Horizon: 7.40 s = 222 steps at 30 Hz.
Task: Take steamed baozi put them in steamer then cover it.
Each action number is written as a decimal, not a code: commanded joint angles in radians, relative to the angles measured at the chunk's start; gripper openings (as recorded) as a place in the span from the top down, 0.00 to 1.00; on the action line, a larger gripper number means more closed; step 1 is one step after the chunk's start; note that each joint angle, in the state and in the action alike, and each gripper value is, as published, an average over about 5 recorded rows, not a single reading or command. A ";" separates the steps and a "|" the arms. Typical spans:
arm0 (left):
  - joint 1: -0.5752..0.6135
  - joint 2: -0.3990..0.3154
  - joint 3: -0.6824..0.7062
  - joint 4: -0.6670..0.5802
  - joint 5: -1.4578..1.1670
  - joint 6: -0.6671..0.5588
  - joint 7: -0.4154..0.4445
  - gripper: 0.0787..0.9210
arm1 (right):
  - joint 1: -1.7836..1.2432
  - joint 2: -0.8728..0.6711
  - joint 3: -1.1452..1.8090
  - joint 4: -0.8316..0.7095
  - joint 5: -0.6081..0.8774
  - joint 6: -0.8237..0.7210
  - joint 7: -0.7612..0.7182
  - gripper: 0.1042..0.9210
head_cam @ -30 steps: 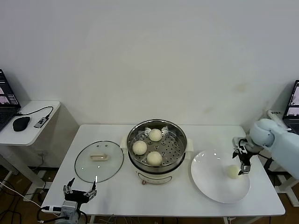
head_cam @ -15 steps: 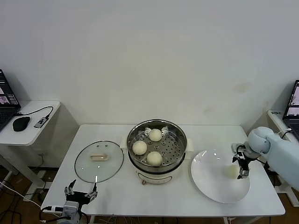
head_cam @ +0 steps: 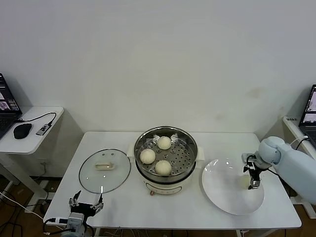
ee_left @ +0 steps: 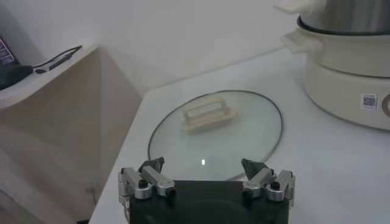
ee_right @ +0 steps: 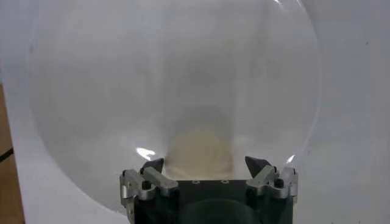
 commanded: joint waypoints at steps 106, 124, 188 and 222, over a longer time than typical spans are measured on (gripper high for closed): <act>-0.047 0.002 -0.003 -0.028 -0.010 -0.011 -0.009 0.12 | 0.658 0.534 -0.689 -0.049 0.536 -0.335 -0.017 0.46; -0.046 -0.008 -0.004 -0.026 -0.021 -0.009 -0.013 0.12 | 0.773 0.217 -0.560 0.236 0.722 -0.313 0.156 0.12; -0.342 0.251 0.208 0.528 1.029 -0.463 -0.380 0.12 | -1.313 0.510 1.471 0.750 0.874 0.269 1.126 0.12; -0.493 0.191 0.216 0.671 1.115 -0.319 -0.271 0.12 | -1.344 0.528 1.490 0.733 0.852 0.301 1.124 0.12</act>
